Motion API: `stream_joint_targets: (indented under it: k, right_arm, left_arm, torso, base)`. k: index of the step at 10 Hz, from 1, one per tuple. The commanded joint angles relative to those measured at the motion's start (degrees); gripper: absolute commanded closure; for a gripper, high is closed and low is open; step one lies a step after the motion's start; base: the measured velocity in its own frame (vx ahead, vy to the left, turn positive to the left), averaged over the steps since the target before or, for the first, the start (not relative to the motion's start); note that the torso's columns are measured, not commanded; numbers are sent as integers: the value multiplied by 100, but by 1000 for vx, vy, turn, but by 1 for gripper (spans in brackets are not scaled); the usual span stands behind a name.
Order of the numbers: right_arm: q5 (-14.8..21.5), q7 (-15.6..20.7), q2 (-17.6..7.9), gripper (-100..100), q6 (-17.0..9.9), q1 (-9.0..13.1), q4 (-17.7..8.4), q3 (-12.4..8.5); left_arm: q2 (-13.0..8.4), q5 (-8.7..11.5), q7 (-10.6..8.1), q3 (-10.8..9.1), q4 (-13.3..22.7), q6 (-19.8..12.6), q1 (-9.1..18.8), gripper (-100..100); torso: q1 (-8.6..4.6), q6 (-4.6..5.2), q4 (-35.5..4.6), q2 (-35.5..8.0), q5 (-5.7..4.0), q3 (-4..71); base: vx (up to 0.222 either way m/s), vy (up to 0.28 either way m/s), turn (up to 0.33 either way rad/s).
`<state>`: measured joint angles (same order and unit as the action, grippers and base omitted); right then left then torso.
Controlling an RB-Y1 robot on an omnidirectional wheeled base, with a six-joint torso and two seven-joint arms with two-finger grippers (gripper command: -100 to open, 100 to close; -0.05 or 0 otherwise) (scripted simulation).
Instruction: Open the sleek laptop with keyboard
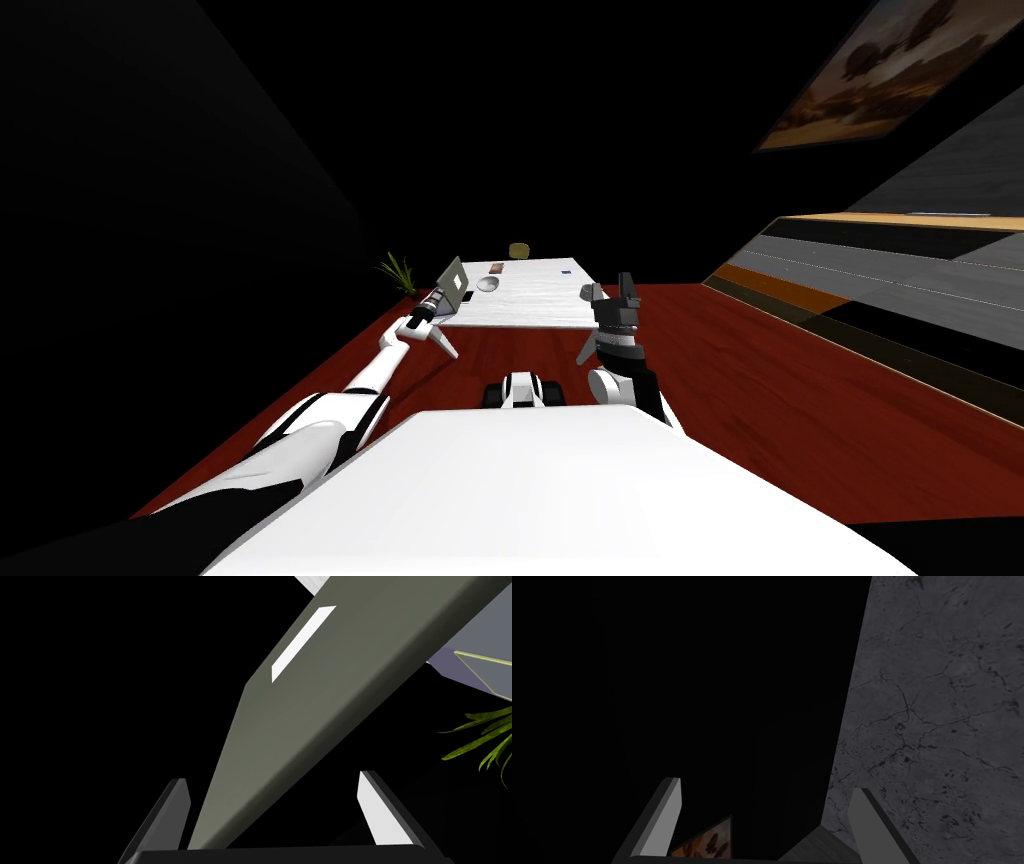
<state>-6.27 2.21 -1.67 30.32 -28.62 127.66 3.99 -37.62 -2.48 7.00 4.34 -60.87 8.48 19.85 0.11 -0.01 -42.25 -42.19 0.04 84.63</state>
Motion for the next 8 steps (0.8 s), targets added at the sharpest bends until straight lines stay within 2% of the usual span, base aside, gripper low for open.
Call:
stream_joint_targets:
  k: [1, 2, 3, 4, 5, 6, 8]
  right_arm:
    - [0, 0, 1, 0, 0, 1, 0, 1]
    - [0, 0, 1, 0, 0, 1, 0, 1]
    - [0, 0, 1, 0, 0, 1, 0, 1]
    - [0, 0, 1, 0, 0, 1, 0, 1]
    - [0, 0, 1, 0, 0, 1, 0, 1]
    - [0, 0, 1, 0, 0, 1, 0, 1]
    - [0, 0, 0, 0, 0, 0, 0, 0]
  left_arm:
    - [-249, 263, 12, 90, 502, 333, 471, -100]
    - [-249, 263, 12, 90, 823, 333, 499, -100]
    - [-249, 263, 12, 90, 949, 333, 499, -100]
    - [-483, 521, 34, 166, 1172, 649, 814, -100]
    - [-483, 521, 34, 166, 1443, 676, 970, -100]
    - [-483, 521, 34, 166, 1666, 676, 970, -100]
    - [-483, 521, 34, 166, 1783, 676, 970, -100]
  torso:
    - [-25, 5, -7, -20, -9, -11]
    - [-31, 3, -9, -25, -12, -16]
    - [-12, -2, -5, -15, -4, -11]
    - [9, -11, 4, -2, 6, -2]
    - [-2, -5, -4, -11, -1, -5]
    - [-10, -2, -6, -18, -4, -12]
    - [5, -5, 2, 3, 2, 1]
  base:
    - [-67, -68, -47]
    - [-37, -39, -18]
    - [-13, -17, -12]
    - [-56, -59, -49]
    - [-78, -67, -28]
    - [-42, -36, -1]
    - [0, -5, -5]
